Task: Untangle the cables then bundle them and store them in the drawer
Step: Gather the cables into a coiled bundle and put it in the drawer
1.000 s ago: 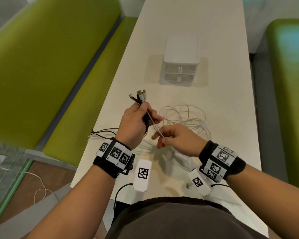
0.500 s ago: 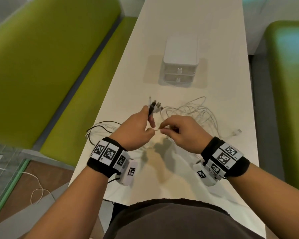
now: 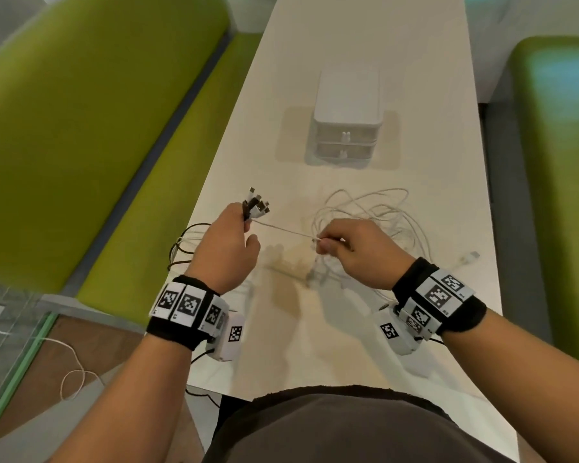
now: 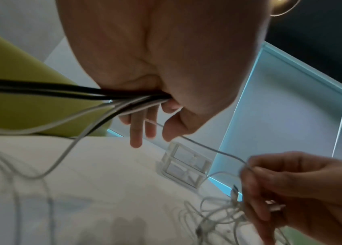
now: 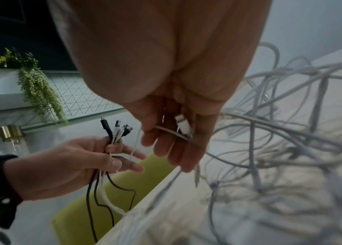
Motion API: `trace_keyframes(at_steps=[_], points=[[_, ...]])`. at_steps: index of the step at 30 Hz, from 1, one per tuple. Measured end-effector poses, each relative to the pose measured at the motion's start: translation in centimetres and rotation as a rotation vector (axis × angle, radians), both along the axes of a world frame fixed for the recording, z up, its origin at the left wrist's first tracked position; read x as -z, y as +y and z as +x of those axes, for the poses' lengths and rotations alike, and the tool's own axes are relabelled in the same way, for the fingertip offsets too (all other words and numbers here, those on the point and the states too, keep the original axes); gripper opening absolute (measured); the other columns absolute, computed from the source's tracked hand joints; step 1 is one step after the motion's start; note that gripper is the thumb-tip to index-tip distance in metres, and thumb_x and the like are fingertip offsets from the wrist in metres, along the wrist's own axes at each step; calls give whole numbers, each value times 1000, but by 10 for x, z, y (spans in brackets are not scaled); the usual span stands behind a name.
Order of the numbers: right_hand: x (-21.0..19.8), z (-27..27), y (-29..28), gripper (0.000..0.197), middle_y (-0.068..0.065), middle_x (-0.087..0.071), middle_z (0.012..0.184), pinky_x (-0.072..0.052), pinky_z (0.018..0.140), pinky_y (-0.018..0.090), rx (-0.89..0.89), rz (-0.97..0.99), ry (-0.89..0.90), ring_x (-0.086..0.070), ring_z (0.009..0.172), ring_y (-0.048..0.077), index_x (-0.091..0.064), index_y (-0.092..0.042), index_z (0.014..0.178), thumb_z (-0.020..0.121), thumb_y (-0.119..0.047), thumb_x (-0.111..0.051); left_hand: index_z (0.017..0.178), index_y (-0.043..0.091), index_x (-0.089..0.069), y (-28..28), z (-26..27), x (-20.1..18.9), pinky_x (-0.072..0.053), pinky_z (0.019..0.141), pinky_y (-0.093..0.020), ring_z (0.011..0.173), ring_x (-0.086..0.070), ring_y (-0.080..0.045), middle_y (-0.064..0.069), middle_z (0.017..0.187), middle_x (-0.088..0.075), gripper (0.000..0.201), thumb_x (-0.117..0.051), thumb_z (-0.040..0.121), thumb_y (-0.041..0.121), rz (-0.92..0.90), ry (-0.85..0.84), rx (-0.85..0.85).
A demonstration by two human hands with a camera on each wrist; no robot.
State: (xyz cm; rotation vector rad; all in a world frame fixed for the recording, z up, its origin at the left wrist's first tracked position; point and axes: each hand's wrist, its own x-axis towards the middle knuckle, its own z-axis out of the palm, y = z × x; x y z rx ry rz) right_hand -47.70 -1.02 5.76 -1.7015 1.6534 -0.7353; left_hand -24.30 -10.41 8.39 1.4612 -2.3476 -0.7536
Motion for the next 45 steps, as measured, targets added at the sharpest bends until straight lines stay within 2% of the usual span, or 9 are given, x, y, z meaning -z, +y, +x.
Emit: trace_keyframes(at_steps=[4,11,18,23,25,32,37,40,45], points=[[0,4,-3,21,-9,-71,86,-51,77,33,60,45,39,-63,80,9,-72,-25,95,102,-21,-53,136,16,-44,13,-5,2,-49,77,-27,101,-64,-3,9,131,-48,47,-56,91,8,-17,162,33],[-18,19,-2,19,-12,-55,71,-41,63,33,-13,-186,92,-50,66,12,-62,-20,84,99,-27,-51,94,33,-49,41,-28,-6,-45,61,-22,64,-62,3,10,70,-63,15,-57,99,22,89,158,290],[-5,-2,0,18,-5,-62,91,-48,82,38,-18,5,320,-55,92,16,-71,-16,86,95,-30,-65,67,21,-35,14,-19,-26,-35,58,-11,50,-39,1,13,56,-36,44,-65,97,12,208,486,-10],[-17,-1,4,11,-4,-68,78,-52,62,24,100,23,-163,-64,71,10,-73,-14,96,100,-18,-63,77,32,-45,-8,-2,-25,-45,64,-32,67,-60,-9,11,64,-61,31,-61,98,15,0,93,-7],[-17,-1,3,10,0,-64,71,-50,56,23,217,-22,-278,-62,58,13,-76,-16,96,98,-18,-66,79,30,-51,-13,4,-20,-47,67,-23,80,-66,-11,11,73,-71,28,-56,97,9,50,4,34],[-6,1,-2,10,-4,-54,101,-45,75,19,114,-52,103,-49,70,-4,-74,-18,101,94,-23,-70,85,11,-60,-12,3,-15,-42,70,-4,82,-61,16,14,78,-69,18,-51,95,-1,19,122,-74],[-11,3,-6,16,-6,-72,88,-52,81,33,164,-51,-8,-64,83,11,-77,-19,104,99,-25,-63,90,16,-52,-6,-2,-21,-46,63,-37,76,-62,-27,5,93,-57,8,-60,94,15,-247,-74,-23],[-15,9,-5,20,-9,-75,88,-52,78,38,171,-84,96,-64,85,11,-76,-30,110,101,-36,-58,107,11,-53,7,-19,-26,-51,60,-42,70,-59,-32,-3,124,-47,18,-59,90,9,-303,-99,41],[-27,20,-4,28,-8,-70,74,-51,69,34,221,-57,214,-62,77,10,-72,-43,104,97,-61,-51,84,34,-47,40,-46,-31,-38,61,-17,65,-52,-7,10,76,-50,29,-55,93,8,-47,110,157]])
